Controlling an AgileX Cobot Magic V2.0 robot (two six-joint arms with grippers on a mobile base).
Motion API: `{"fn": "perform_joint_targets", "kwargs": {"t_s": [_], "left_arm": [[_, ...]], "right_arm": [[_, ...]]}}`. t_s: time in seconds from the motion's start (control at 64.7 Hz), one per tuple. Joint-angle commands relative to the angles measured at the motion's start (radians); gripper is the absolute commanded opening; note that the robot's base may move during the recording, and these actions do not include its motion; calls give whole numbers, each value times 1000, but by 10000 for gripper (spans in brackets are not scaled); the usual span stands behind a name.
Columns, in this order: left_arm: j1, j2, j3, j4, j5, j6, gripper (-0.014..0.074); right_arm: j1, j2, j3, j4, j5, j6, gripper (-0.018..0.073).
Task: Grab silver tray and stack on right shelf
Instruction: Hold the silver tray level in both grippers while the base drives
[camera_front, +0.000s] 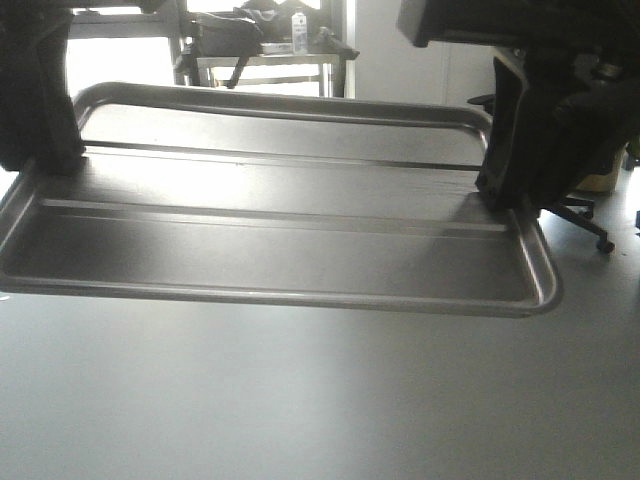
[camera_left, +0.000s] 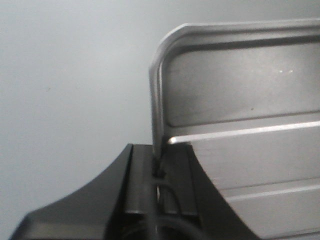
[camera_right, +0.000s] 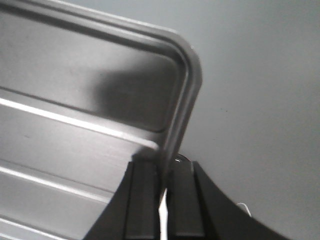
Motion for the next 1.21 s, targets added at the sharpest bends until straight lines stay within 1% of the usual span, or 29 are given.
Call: {"fn": "perform_joint_targets", "kwargs": {"t_s": [0.0, 1.191], "left_arm": [[-17, -26, -34, -20, -60, 24, -93], [-17, -26, -34, -22, -60, 24, -93]], "right_arm": [[8, -30, -31, 15, -90, -32, 56], [8, -30, -31, 15, -90, -32, 56]]}}
